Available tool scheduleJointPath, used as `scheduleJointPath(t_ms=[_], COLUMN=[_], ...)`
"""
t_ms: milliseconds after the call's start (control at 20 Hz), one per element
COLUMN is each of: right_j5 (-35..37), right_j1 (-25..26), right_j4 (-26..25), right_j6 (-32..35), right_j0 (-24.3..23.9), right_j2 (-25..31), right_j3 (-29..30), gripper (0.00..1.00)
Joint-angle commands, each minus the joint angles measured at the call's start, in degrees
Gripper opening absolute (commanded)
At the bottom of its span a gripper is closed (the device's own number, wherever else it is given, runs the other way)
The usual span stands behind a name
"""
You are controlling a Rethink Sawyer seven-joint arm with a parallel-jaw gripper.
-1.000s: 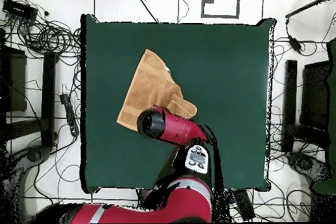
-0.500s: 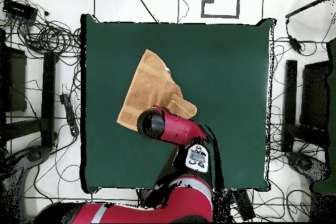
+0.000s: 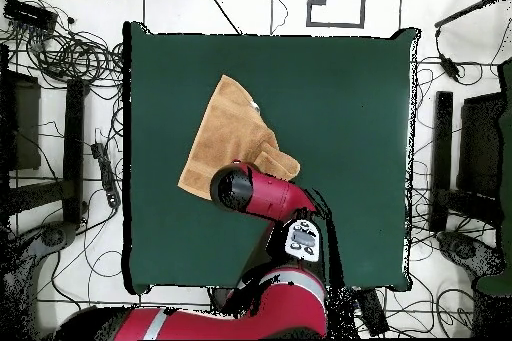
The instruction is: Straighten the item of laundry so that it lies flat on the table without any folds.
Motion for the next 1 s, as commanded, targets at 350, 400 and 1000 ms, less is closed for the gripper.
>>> scheduleJointPath(t_ms=[350, 400, 1000], right_j5=[-0.4, -0.3, -0.4], right_j1=[6.4, 6.5, 6.3], right_j4=[-1.2, -1.3, -1.0], right_j6=[6.5, 6.3, 6.7], right_j0=[0.4, 0.5, 0.0], right_j2=[6.7, 6.6, 7.0], right_j3=[-0.2, -0.3, 0.1], gripper=[1.00, 1.00, 0.00])
